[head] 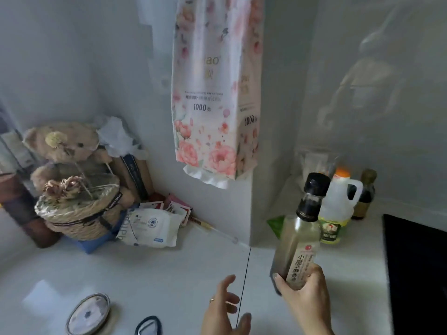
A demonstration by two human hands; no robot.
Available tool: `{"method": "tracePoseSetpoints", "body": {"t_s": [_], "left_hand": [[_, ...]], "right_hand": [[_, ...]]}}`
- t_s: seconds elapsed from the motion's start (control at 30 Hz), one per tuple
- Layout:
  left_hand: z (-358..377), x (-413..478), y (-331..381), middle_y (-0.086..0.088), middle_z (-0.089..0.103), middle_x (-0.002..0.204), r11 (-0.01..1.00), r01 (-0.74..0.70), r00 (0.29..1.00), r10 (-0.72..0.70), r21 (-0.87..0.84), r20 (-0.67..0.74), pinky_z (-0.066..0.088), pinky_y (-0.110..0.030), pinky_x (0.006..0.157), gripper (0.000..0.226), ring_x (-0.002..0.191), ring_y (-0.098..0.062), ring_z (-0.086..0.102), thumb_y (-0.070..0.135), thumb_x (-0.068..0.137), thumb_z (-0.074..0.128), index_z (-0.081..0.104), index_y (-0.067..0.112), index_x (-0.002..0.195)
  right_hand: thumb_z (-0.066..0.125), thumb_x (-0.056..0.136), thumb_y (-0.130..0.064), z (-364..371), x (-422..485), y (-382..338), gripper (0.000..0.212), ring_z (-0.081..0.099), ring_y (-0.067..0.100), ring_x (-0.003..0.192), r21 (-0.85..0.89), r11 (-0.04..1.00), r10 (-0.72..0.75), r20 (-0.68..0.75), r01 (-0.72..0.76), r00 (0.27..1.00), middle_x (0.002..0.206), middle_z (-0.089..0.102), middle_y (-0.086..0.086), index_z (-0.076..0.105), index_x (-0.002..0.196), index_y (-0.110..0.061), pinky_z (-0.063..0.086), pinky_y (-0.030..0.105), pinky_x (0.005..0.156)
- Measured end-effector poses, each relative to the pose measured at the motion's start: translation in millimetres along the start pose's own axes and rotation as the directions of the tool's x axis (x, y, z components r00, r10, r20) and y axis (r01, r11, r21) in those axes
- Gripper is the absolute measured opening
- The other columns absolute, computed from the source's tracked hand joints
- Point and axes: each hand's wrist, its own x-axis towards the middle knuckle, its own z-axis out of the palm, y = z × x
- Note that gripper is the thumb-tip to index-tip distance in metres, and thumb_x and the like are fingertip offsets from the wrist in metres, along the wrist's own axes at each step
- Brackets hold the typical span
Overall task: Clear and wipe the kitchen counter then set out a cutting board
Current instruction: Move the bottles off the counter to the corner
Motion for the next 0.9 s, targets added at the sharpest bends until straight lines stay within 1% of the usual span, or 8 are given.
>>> {"method": "tracePoseSetpoints", "body": {"t_s": [0.17,0.3,0.43,0.63,0.7,0.77,0.83,0.9], "left_hand": [[-6.7,18.1,-1.7,0.013,0.055,0.088,0.996,0.061,0.996,-0.057,0.064,-0.073,0.038,-0.005,0.063,0.061,0.074,0.002,0.054,0.015,0.073,0.066,0.028,0.043,0.111],[-14.1,17.9,-8.6,0.013,0.058,0.085,0.992,0.112,0.981,-0.100,0.065,-0.164,0.040,-0.007,0.064,0.060,0.075,0.002,0.056,0.015,0.072,0.066,0.030,0.045,0.110],[-19.4,17.8,-16.3,0.012,0.061,0.083,0.985,0.167,0.957,-0.153,0.037,-0.245,0.043,-0.013,0.066,0.060,0.079,-0.002,0.059,0.014,0.071,0.066,0.031,0.049,0.105],[-27.8,12.7,-24.5,0.010,0.063,0.082,0.983,0.184,0.948,-0.175,0.010,-0.265,0.043,-0.011,0.061,0.061,0.080,-0.004,0.061,0.012,0.071,0.067,0.032,0.048,0.106],[-31.7,9.1,-27.3,0.010,0.063,0.082,0.983,0.182,0.942,-0.176,-0.003,-0.286,0.043,-0.011,0.061,0.061,0.079,-0.004,0.062,0.010,0.071,0.067,0.033,0.049,0.104],[-35.4,4.1,-31.3,0.008,0.063,0.081,0.984,0.179,0.932,-0.177,-0.024,-0.317,0.044,-0.012,0.061,0.059,0.078,-0.006,0.062,0.009,0.071,0.067,0.037,0.048,0.103],[-41.0,-3.1,-35.9,0.006,0.062,0.084,0.980,0.184,0.920,-0.198,-0.074,-0.339,0.046,-0.016,0.065,0.054,0.077,-0.008,0.062,0.006,0.073,0.067,0.044,0.042,0.107],[-50.0,-11.9,-40.6,0.003,0.061,0.087,0.969,0.197,0.895,-0.241,-0.150,-0.376,0.047,-0.017,0.064,0.049,0.068,-0.004,0.061,0.002,0.074,0.065,0.050,0.033,0.109]], "right_hand": [[0.085,0.058,-0.014,21.6,45.7,-3.5,0.051,0.060,0.039,0.091,-0.039,0.999,-0.030,0.029,0.031,0.999,0.096,0.061,0.025,0.056,0.096,0.005,0.049,0.045,0.072],[0.087,0.056,-0.016,40.4,68.2,-5.8,0.048,0.061,0.043,0.086,-0.101,0.994,-0.037,-0.011,0.036,0.999,0.092,0.058,0.028,0.056,0.087,0.003,0.050,0.047,0.069],[0.088,0.054,-0.022,64.3,78.8,-11.3,0.063,0.058,0.047,0.091,-0.150,0.989,0.001,-0.069,-0.012,0.998,0.098,0.055,0.033,0.049,0.094,0.006,0.050,0.051,0.069],[0.087,0.055,-0.027,84.5,84.1,-14.0,0.077,0.051,0.050,0.102,-0.155,0.987,0.024,-0.076,-0.036,0.997,0.112,0.049,0.035,0.042,0.106,0.009,0.047,0.053,0.075],[0.087,0.055,-0.026,85.1,81.3,-13.9,0.079,0.050,0.050,0.104,-0.133,0.991,0.019,-0.074,-0.029,0.997,0.115,0.048,0.035,0.041,0.110,0.008,0.046,0.054,0.077],[0.088,0.054,-0.021,83.5,74.9,-13.5,0.086,0.047,0.049,0.109,-0.096,0.995,0.005,-0.068,-0.012,0.998,0.120,0.046,0.035,0.038,0.117,0.008,0.045,0.054,0.083],[0.087,0.055,-0.014,81.4,63.0,-9.9,0.089,0.043,0.045,0.114,-0.062,0.998,-0.036,-0.085,0.030,0.996,0.122,0.046,0.034,0.036,0.123,0.009,0.043,0.053,0.089],[0.084,0.058,-0.007,78.3,43.1,-5.2,0.079,0.045,0.043,0.109,-0.017,0.997,-0.074,-0.124,0.073,0.989,0.114,0.050,0.032,0.039,0.120,0.009,0.042,0.052,0.087]]}}
